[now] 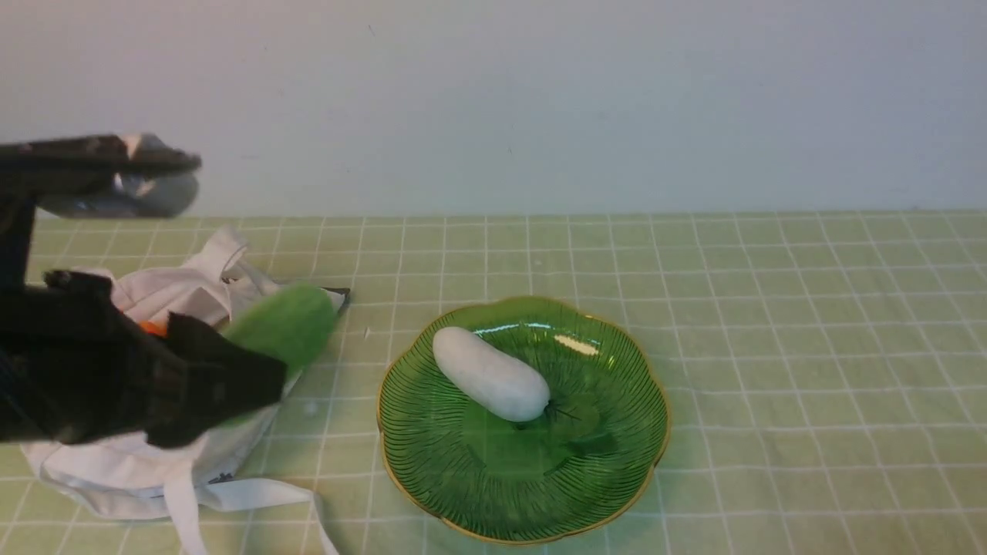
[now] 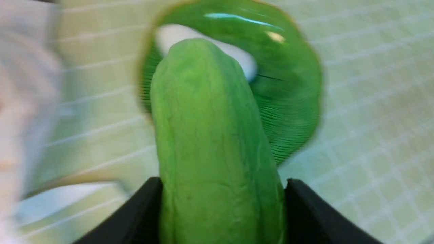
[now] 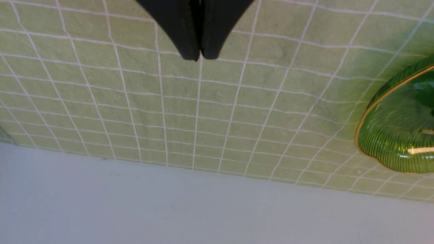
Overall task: Take vegetables from bag on green coffee tablecloth place on plate.
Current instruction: 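Place the green vegetable from the bag onto the plate with the left gripper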
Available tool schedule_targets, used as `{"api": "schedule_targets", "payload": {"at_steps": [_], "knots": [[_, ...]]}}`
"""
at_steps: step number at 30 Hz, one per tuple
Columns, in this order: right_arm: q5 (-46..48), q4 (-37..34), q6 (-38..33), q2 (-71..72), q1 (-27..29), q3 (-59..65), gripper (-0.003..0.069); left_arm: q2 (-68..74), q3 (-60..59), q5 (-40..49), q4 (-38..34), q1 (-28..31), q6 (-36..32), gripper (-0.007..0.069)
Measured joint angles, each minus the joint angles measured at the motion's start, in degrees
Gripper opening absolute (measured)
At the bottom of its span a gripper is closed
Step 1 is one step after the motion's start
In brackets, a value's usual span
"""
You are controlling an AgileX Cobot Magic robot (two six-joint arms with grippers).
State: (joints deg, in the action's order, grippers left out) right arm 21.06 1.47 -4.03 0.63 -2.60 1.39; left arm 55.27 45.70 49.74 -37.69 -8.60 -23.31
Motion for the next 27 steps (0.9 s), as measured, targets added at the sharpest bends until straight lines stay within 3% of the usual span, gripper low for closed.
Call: {"api": "schedule_targets", "payload": {"at_steps": [5,9,20,23,27], "knots": [[0.0,0.0,-0.02,0.0,0.0,0.0,-0.0015,3.73,-7.29,-9.07,-9.73,-6.44,-5.99,0.0395],[0.0,0.0,-0.19,0.0,0.0,0.0,-0.0015,10.39,-8.44,-16.72,-11.79,-9.75,-8.38,0.0395],[0.0,0.0,-0.25,0.0,0.0,0.0,-0.0015,32.49,-3.38,-25.72,-22.66,-12.02,-8.7,0.0399],[0.0,0.0,-0.25,0.0,0.0,0.0,-0.0015,35.74,-1.48,-25.8,-24.5,-12.02,-9.83,0.0434],[0.0,0.0,-0.25,0.0,0.0,0.0,-0.0015,38.19,0.24,-25.15,-24.99,-12.02,-14.26,0.0553]]}}
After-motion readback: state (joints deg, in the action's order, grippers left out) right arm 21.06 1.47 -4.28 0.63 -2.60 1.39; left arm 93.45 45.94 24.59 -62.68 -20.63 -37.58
